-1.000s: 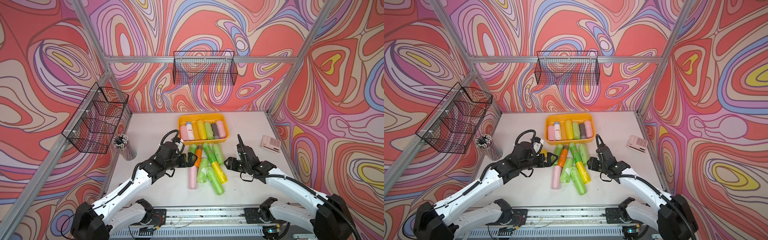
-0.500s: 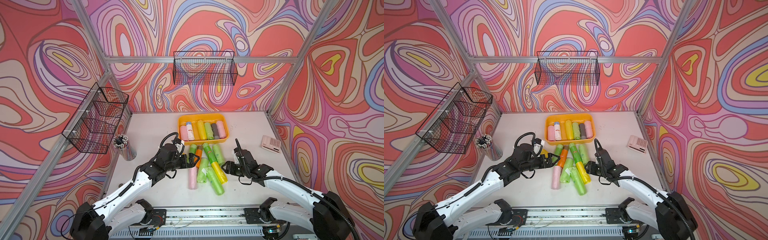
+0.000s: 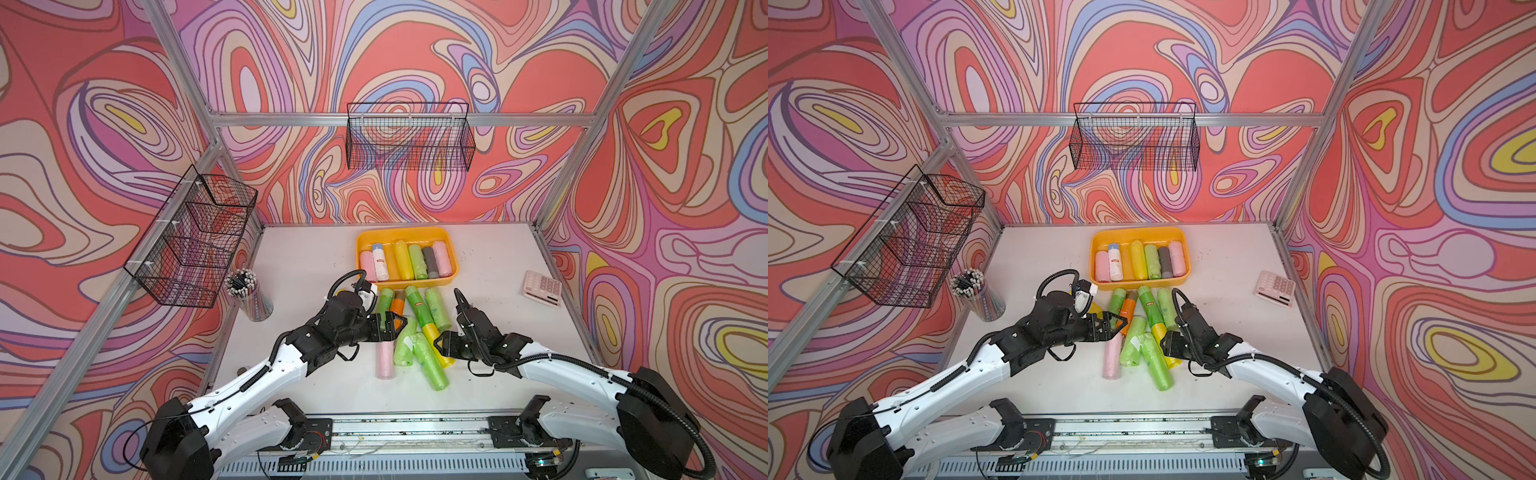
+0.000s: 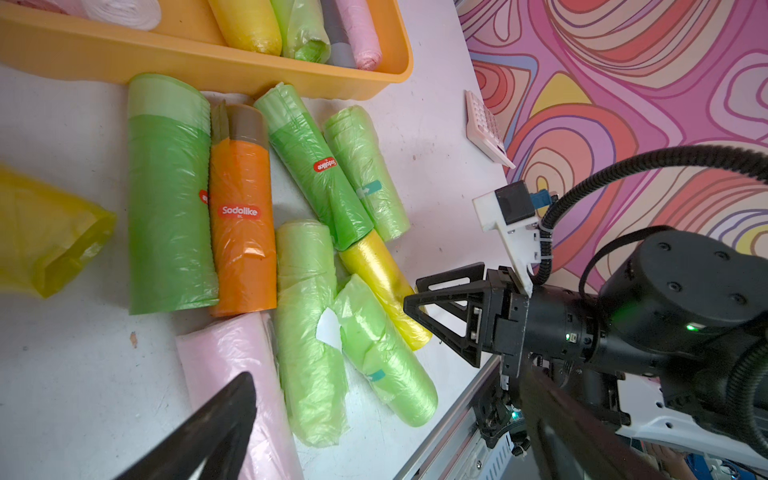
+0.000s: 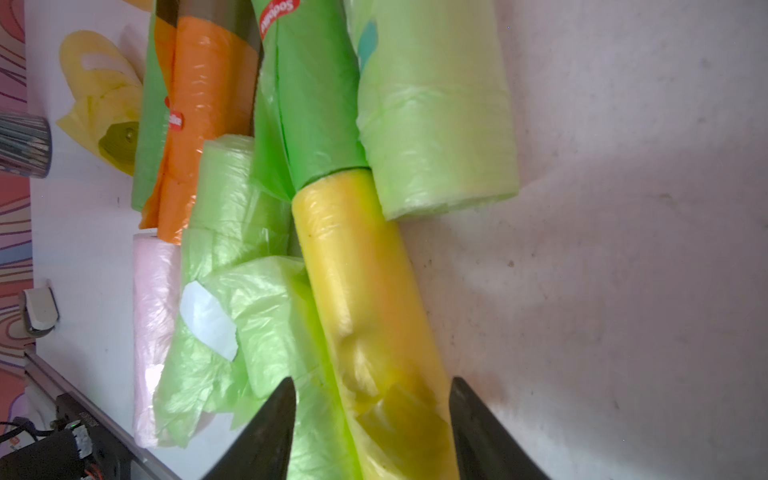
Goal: Put the roll of trash bags into the storage box
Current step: Pick up the roll of trash bags from the center of the board.
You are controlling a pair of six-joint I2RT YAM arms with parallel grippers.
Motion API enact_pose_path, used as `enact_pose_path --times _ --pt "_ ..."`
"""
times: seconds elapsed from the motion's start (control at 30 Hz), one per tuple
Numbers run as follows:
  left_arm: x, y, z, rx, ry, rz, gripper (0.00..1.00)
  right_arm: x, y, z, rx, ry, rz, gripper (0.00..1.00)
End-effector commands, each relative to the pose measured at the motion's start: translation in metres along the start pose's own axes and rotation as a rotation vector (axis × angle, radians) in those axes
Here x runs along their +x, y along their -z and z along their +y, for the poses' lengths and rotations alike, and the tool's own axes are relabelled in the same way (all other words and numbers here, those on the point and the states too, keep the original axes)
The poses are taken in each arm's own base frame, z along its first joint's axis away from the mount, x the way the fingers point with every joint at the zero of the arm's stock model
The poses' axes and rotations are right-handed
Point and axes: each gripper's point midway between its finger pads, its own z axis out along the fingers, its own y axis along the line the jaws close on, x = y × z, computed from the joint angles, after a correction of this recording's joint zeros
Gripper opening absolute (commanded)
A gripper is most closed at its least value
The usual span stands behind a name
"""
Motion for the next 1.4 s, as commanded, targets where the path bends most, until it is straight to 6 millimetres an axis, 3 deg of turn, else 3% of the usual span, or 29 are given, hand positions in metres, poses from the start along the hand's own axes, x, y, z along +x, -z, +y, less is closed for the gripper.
enact_pose_path --times 0.0,0.37,1.13,1.27,1.37 --pt "-0.008 -0.003 -0.005 0.000 -0.008 -0.026 1.00 0.000 -0.007 -0.002 0.020 -0.017 -0.025 0.60" --pt "0.004 -0.010 0.006 -0.045 -0.018 0.002 1.00 0.005 -0.021 -0.018 0.136 -0.007 -0.028 0.58" --pt "0.010 -0.013 0.009 -0.040 -0.022 0.021 1.00 0.006 -0.038 -0.020 0.216 0.035 -0.017 0.58" --pt "0.011 -0.013 0.008 -0.031 -0.016 0.025 1.00 0.007 -0.040 -0.022 0.231 0.037 -0.012 0.56" --pt "0.012 -0.014 0.009 -0.032 -0.014 0.025 1.00 0.007 -0.040 -0.027 0.275 0.049 -0.008 0.49"
